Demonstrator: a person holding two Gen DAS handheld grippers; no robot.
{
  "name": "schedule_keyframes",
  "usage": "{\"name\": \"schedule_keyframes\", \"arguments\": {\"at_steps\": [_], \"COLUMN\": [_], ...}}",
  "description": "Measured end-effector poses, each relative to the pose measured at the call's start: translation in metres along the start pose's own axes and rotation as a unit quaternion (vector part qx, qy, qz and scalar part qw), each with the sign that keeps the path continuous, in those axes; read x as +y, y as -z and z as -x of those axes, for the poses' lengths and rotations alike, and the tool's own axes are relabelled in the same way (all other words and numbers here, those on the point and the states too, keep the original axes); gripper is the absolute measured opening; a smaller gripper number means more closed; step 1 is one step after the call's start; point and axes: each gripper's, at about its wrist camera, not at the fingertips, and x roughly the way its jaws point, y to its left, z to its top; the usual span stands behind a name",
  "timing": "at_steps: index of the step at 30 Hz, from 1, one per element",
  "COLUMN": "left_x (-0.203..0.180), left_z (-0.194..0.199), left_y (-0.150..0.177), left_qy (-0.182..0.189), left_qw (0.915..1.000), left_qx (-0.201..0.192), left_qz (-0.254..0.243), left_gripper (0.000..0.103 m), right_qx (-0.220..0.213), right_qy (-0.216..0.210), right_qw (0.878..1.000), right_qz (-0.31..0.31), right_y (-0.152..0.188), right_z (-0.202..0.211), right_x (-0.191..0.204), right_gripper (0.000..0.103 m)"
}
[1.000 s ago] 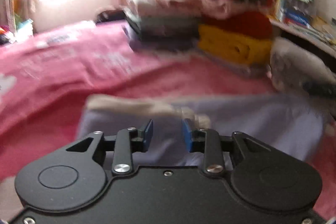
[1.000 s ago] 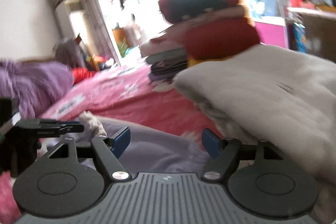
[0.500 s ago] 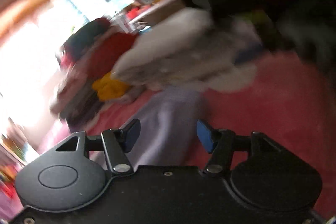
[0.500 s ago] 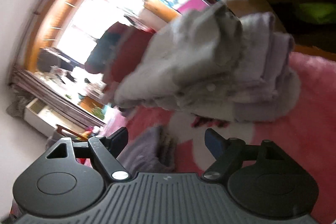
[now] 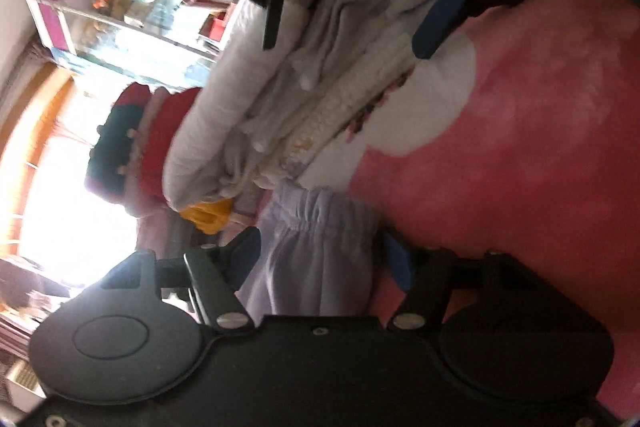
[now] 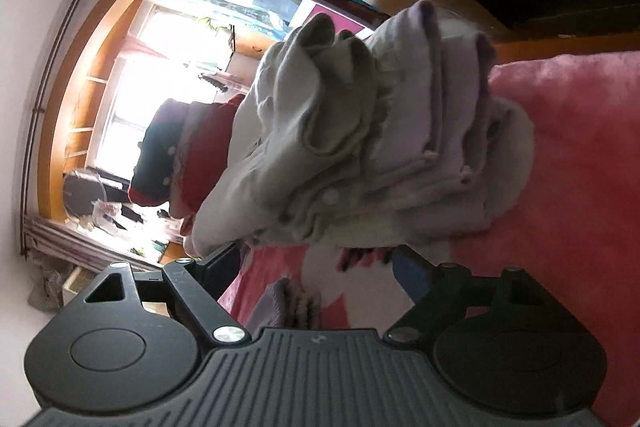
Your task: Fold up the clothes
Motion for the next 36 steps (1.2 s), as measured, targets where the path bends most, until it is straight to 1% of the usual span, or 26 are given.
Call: {"name": "schedule_keyframes", "arguments": {"at_steps": [1,2,3,4,5,7,8,9,10,11,12,13,15,16,18,20,21,23,27,33,35,36], "left_x": [0.004,0.007,0.01,0.013,0.017,0.029,0.041,0.053,0.067,0.085,0.103,0.12,0.152,0.167,0.181,0.193,0.2,0.212,0.214,0.209,0.207,0.204], "left_z": [-0.001,-0.003,-0.004,-0.003,-0.001,0.003,0.006,0.008,0.011,0.012,0.013,0.014,0.016,0.018,0.018,0.019,0.019,0.02,0.016,0.02,0.018,0.015], "left_y": [0.002,0.003,0.005,0.008,0.01,0.014,0.018,0.022,0.028,0.038,0.049,0.064,0.099,0.12,0.165,0.211,0.234,0.279,0.334,0.374,0.38,0.381], "left_qy": [0.013,0.027,0.04,0.04,0.041,0.042,0.046,0.05,0.054,0.066,0.08,0.09,0.104,0.108,0.102,0.094,0.089,0.08,0.064,0.068,0.073,0.077], "left_qw": [0.9999,0.9996,0.9991,0.999,0.9984,0.9963,0.993,0.9882,0.9815,0.9683,0.9507,0.9303,0.8819,0.8548,0.8038,0.7465,0.7154,0.6486,0.5686,0.4886,0.4776,0.4765], "left_qx": [-0.002,-0.003,-0.005,-0.013,-0.02,-0.035,-0.043,-0.051,-0.059,-0.066,-0.073,-0.079,-0.094,-0.105,-0.115,-0.124,-0.127,-0.134,-0.14,-0.142,-0.129,-0.116], "left_qz": [0.004,0.008,0.011,0.017,0.032,0.067,0.1,0.135,0.174,0.231,0.291,0.347,0.45,0.497,0.575,0.647,0.681,0.745,0.808,0.858,0.866,0.868], "left_gripper": [0.059,0.036,0.029,0.026,0.024,0.023,0.022,0.022,0.022,0.022,0.022,0.022,0.022,0.022,0.021,0.021,0.021,0.021,0.021,0.021,0.021,0.021], "right_qx": [0.001,0.002,0.002,0.002,0.002,0.002,0.0,-0.005,-0.008,-0.008,-0.008,-0.007,0.0,0.005,0.015,0.024,0.028,0.037,0.059,0.102,0.115,0.122], "right_qy": [0.002,0.004,0.005,0.005,0.004,0.001,-0.001,-0.003,-0.005,-0.007,-0.01,-0.011,-0.011,-0.012,-0.013,-0.013,-0.013,-0.014,-0.022,-0.038,-0.039,-0.039], "right_qw": [1.0,1.0,1.0,1.0,0.999,0.998,0.998,0.997,0.996,0.994,0.993,0.991,0.987,0.986,0.982,0.98,0.979,0.977,0.972,0.953,0.948,0.946], "right_qz": [0.006,0.012,0.019,0.027,0.036,0.057,0.068,0.08,0.093,0.107,0.12,0.134,0.158,0.168,0.186,0.197,0.201,0.208,0.226,0.281,0.293,0.298], "right_y": [0.001,0.003,0.004,0.006,0.007,0.012,0.015,0.017,0.019,0.022,0.024,0.026,0.032,0.035,0.04,0.044,0.046,0.048,0.055,0.079,0.086,0.089], "right_z": [-0.003,-0.005,-0.007,-0.007,-0.007,-0.008,-0.009,-0.009,-0.007,-0.008,-0.009,-0.01,-0.013,-0.014,-0.019,-0.02,-0.02,-0.023,-0.021,-0.028,-0.032,-0.034], "right_x": [0.002,0.004,0.007,0.01,0.013,0.022,0.026,0.031,0.036,0.041,0.047,0.052,0.058,0.06,0.066,0.067,0.067,0.069,0.069,0.08,0.083,0.084], "right_gripper": [0.083,0.083,0.084,0.084,0.084,0.084,0.084,0.084,0.084,0.084,0.084,0.084,0.084,0.084,0.084,0.084,0.084,0.084,0.084,0.084,0.084,0.084]}}
